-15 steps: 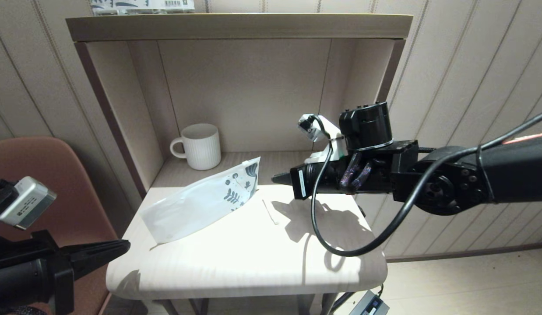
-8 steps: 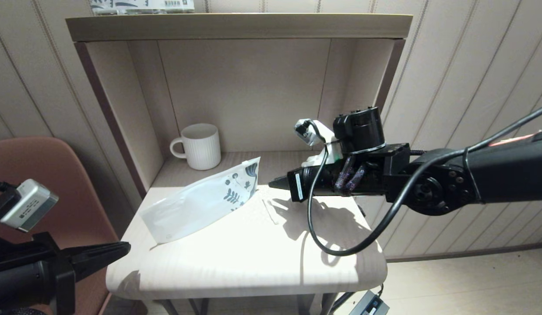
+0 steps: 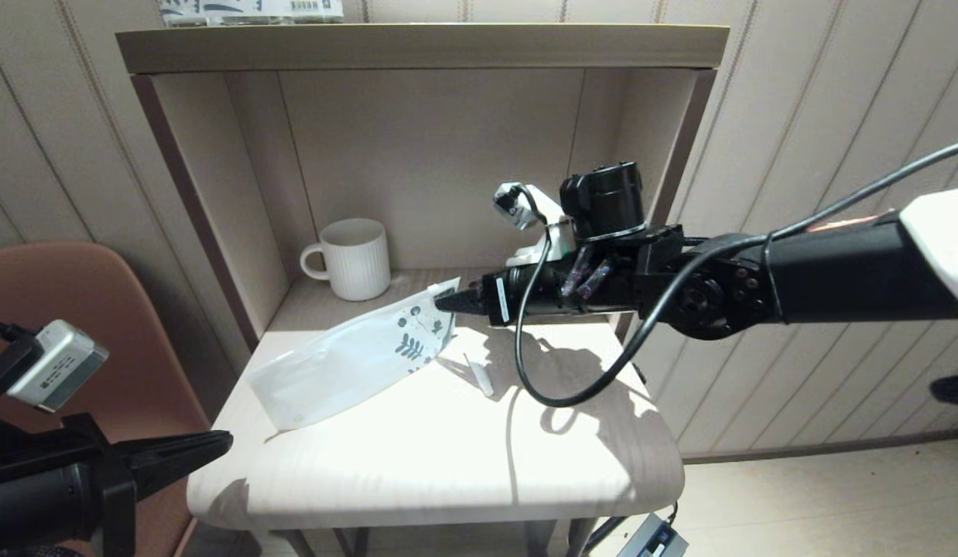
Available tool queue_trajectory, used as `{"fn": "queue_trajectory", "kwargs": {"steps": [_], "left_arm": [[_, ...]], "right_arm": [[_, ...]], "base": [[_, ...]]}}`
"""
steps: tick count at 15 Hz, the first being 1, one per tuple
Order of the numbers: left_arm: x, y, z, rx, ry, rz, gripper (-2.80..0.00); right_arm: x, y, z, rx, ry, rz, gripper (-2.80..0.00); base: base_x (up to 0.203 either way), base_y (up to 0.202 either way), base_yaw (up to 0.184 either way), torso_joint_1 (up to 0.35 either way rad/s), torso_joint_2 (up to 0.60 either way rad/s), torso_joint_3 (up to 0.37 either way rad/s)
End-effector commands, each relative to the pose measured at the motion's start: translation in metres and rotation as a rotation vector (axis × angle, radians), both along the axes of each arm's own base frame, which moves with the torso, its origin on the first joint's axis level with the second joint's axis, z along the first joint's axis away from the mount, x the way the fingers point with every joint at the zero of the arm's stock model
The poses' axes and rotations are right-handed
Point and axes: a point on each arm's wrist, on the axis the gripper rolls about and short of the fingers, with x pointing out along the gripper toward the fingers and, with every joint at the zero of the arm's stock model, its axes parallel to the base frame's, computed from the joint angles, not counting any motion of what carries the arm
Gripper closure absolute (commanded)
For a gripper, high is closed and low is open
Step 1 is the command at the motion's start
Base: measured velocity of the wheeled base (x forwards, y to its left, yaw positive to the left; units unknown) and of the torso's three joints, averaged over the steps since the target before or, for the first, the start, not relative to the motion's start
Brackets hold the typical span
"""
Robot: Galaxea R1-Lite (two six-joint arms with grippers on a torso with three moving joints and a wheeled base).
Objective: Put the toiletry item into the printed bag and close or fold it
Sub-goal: Pick up the storage bag
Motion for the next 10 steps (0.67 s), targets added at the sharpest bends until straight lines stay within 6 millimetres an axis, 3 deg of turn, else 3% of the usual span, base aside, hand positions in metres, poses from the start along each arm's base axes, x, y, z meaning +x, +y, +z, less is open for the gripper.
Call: {"fn": "queue_trajectory", "kwargs": {"steps": [1, 5, 10], "left_arm": [[0.0, 0.0, 0.0, 0.0, 0.001, -0.002, 0.0], [0.001, 0.0, -0.005, 0.003, 0.023, -0.002, 0.0], [0.001, 0.0, -0.005, 0.001, 0.023, -0.007, 0.0]], "right_arm": [[0.019, 0.016, -0.014, -0.006, 0.014, 0.014, -2.8], [0.021, 0.031, -0.024, -0.021, 0.068, 0.086, -2.8], [0.006, 0.022, -0.026, -0.043, 0.089, 0.093, -2.8]], "base": [[0.0, 0.0, 0.0, 0.0, 0.0, 0.0], [0.0, 0.0, 0.0, 0.0, 0.0, 0.0], [0.0, 0.0, 0.0, 0.0, 0.0, 0.0]]}}
